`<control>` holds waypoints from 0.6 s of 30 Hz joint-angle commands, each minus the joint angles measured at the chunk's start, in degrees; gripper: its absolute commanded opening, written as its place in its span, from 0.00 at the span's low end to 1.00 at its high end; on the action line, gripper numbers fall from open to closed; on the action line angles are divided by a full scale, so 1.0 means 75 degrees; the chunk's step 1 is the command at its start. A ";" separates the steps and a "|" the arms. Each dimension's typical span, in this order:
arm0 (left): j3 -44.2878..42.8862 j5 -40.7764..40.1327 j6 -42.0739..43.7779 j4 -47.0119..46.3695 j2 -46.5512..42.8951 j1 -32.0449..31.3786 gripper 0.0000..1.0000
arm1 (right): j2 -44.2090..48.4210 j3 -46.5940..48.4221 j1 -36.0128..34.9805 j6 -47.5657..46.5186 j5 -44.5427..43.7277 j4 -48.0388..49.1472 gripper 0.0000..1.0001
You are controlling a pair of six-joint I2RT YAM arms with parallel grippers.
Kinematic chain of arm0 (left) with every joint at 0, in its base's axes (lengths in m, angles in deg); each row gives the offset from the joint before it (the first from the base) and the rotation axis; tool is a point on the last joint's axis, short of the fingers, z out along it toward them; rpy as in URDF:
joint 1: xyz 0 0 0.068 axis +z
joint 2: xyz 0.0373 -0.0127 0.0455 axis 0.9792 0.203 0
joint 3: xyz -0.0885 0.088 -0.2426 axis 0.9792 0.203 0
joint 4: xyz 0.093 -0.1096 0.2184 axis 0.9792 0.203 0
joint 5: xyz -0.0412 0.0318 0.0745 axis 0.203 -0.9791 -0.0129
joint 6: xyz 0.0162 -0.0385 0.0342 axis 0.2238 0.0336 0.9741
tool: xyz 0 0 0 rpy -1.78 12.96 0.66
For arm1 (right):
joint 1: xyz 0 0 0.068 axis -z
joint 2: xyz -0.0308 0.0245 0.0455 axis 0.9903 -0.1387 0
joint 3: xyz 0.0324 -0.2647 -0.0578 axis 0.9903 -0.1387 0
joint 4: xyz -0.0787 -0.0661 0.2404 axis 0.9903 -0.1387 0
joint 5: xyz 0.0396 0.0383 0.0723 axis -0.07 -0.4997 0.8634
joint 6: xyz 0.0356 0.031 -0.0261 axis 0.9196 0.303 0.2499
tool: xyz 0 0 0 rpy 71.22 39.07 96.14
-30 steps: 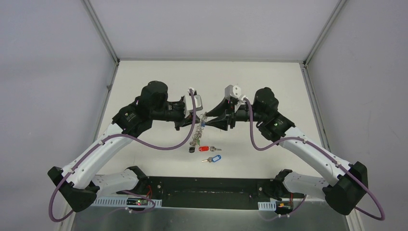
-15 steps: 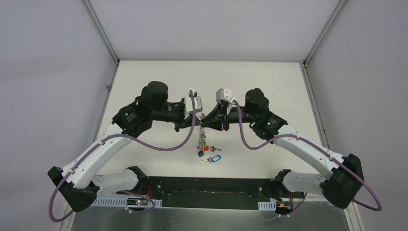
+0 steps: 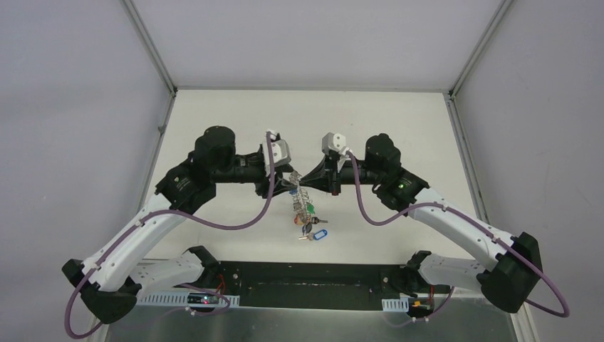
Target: Put the keys on the keyring
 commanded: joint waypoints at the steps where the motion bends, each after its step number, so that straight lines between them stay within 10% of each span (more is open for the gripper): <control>1: 0.0904 -0.0554 -0.1071 -0.1993 -0.1078 -0.0080 0.55 | 0.0521 -0.0223 -0.0019 0.0107 -0.0142 0.1053 0.00; 18: 0.3993 -0.0213 -0.3550 -0.6958 -0.2333 -0.0080 0.25 | 0.0898 -0.0367 -0.0006 0.0928 0.0577 0.2613 0.00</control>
